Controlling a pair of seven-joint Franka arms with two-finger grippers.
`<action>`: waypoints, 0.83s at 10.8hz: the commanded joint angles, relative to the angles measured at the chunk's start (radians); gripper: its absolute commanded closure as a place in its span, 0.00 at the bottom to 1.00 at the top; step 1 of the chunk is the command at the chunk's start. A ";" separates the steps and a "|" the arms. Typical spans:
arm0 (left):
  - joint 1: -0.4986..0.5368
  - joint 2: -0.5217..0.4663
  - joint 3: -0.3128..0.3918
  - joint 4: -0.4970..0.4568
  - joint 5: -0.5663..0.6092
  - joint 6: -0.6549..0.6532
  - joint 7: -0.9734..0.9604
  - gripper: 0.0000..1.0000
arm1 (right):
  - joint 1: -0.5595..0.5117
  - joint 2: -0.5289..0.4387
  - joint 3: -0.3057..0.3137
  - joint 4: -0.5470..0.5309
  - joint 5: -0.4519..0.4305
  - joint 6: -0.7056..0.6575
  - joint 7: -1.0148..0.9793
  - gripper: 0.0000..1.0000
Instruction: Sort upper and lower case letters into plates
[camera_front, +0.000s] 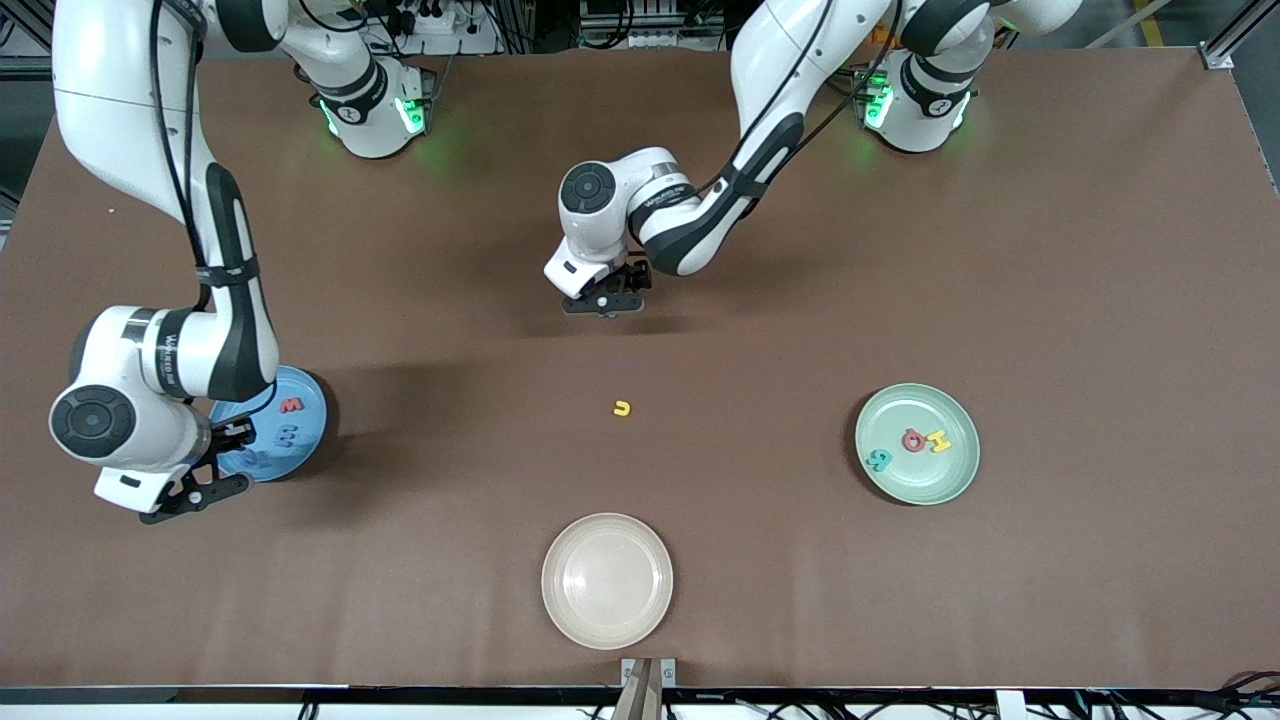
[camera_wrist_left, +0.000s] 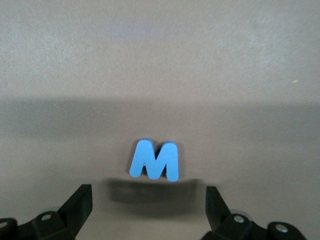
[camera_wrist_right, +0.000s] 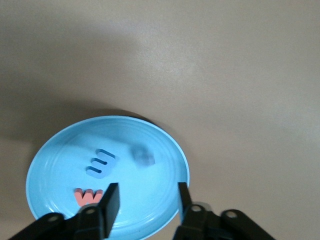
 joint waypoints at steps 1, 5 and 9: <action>-0.020 0.014 0.021 0.023 0.027 -0.003 -0.028 0.00 | 0.025 -0.034 0.017 -0.026 0.019 -0.023 0.077 0.00; -0.014 0.014 0.033 0.024 0.033 -0.002 0.022 0.00 | 0.036 -0.020 0.019 -0.020 0.093 0.020 0.227 0.00; -0.015 0.019 0.050 0.024 0.028 0.023 0.085 0.10 | 0.120 0.002 0.022 -0.019 0.123 0.082 0.396 0.00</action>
